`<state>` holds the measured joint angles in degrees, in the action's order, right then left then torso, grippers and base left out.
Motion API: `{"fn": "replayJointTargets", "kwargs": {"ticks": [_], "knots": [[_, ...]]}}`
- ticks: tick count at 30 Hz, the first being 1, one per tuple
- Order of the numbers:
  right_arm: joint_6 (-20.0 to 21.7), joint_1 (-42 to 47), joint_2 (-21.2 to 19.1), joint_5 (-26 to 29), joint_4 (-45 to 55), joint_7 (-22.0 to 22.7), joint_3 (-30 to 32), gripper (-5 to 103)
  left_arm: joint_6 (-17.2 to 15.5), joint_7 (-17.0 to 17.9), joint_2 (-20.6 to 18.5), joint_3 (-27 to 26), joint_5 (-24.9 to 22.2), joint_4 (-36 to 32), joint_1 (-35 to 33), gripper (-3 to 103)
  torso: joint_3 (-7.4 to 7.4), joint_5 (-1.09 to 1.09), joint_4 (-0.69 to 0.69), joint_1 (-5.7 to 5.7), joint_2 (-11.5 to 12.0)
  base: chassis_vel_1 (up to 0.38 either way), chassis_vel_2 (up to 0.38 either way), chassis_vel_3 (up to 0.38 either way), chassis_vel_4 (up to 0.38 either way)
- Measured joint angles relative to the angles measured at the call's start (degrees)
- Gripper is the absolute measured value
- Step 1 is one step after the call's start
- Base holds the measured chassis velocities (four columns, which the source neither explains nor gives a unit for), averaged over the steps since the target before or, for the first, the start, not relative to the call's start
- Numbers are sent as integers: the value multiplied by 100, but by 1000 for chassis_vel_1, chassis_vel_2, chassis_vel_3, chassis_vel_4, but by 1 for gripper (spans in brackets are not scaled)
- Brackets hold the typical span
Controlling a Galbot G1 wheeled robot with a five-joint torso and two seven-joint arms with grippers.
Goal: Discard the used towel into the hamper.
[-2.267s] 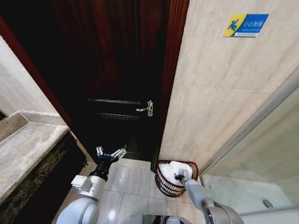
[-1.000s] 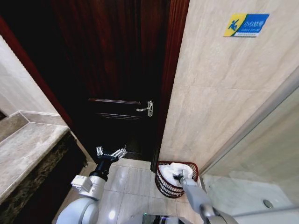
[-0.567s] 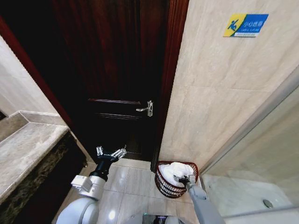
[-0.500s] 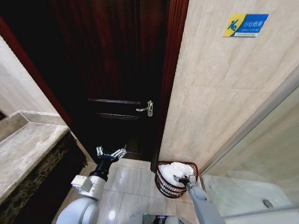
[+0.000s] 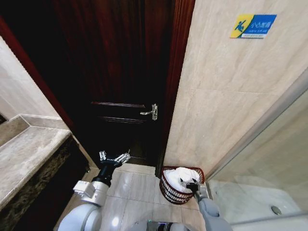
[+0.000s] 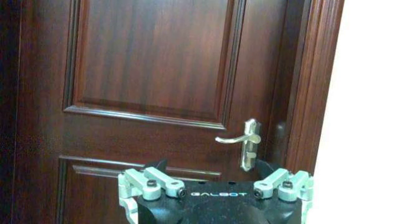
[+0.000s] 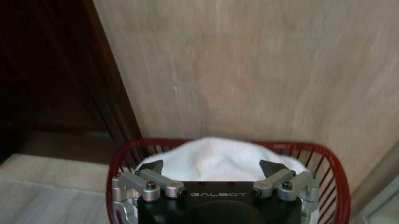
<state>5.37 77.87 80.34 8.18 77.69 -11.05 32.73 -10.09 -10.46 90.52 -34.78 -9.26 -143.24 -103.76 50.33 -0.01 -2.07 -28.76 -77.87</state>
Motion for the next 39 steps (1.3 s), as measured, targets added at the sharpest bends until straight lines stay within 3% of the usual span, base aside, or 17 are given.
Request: {"fn": "replayJointTargets", "kwargs": {"ticks": [11, 19, 39], "knots": [[-208, 697, 207, -368, 1549, 66, 160, 100, 0, 0, 0, 0, 0, 0, 0, 97, 0, 1, -1, 0, 0, 0, 0, 0, 0], [-254, 1357, 168, -208, 3110, 37, 297, 100, 0, 0, 0, 0, 0, 0, 0, 97, 0, 0, 0, 0, 0, 0, 0, 0, 0], [32, 1474, 395, 18, 5048, -60, 474, 100, 0, 0, 0, 0, 0, 0, 0, 97, 0, 0, -1, 0, 0, 0, 0, 0, 0]]}}
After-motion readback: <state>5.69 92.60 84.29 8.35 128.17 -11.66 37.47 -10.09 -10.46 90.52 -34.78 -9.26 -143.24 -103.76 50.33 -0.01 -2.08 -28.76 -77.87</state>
